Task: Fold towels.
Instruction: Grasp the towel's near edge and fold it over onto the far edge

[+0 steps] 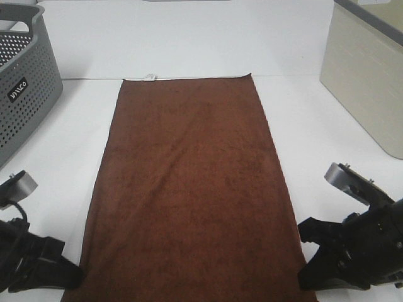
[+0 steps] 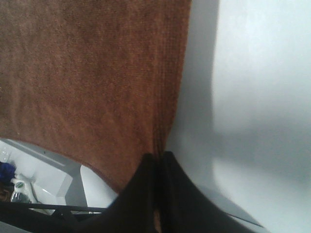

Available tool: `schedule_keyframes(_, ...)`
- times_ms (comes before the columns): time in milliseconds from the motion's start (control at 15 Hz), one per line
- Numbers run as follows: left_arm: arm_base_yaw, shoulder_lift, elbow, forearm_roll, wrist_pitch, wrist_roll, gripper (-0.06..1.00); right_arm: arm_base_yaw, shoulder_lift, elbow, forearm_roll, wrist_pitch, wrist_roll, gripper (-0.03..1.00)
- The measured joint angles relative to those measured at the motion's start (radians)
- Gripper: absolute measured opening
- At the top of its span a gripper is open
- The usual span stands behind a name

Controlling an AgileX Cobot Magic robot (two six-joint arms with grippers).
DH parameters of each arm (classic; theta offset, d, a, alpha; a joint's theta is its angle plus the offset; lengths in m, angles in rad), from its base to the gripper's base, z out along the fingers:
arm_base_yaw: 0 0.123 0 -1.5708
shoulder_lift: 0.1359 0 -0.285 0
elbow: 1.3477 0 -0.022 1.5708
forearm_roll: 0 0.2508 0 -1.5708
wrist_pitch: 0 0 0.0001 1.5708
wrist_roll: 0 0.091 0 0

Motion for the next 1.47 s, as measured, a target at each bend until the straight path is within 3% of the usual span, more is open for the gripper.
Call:
schedule_keyframes(333,0.0,-0.083,0.052,0.013,0.003,-0.002,0.0,0.0,-0.086,0.041,-0.004,0.014,0.015,0.0)
schedule_keyframes(533,0.0,-0.084,-0.04,0.017,0.004,-0.084,0.0,0.0,-0.084,-0.05,-0.023,0.014,0.056,0.0)
schedule_keyframes(733,0.0,-0.082,-0.18,0.062,0.0,-0.212,0.0,0.0,-0.077,-0.207,-0.093,0.015,0.097,0.0)
schedule_keyframes(1000,0.0,-0.001,-0.426,0.144,-0.036,-0.383,0.0,0.0,0.062,-0.549,-0.289,0.068,0.264,0.0)
schedule_keyframes(1133,0.0,0.032,-0.491,0.15,-0.049,-0.404,0.0,0.0,0.107,-0.619,-0.321,0.082,0.296,0.0)
schedule_keyframes(1200,0.008,0.093,-0.609,0.157,-0.068,-0.431,0.0,0.0,0.193,-0.767,-0.377,0.116,0.346,0.0)
schedule_keyframes(1333,0.037,0.159,-0.71,0.157,-0.07,-0.459,0.0,0.0,0.284,-0.909,-0.425,0.135,0.389,0.0)
schedule_keyframes(1467,0.046,0.188,-0.762,0.157,-0.071,-0.464,0.0,0.0,0.327,-0.977,-0.446,0.143,0.397,0.0)
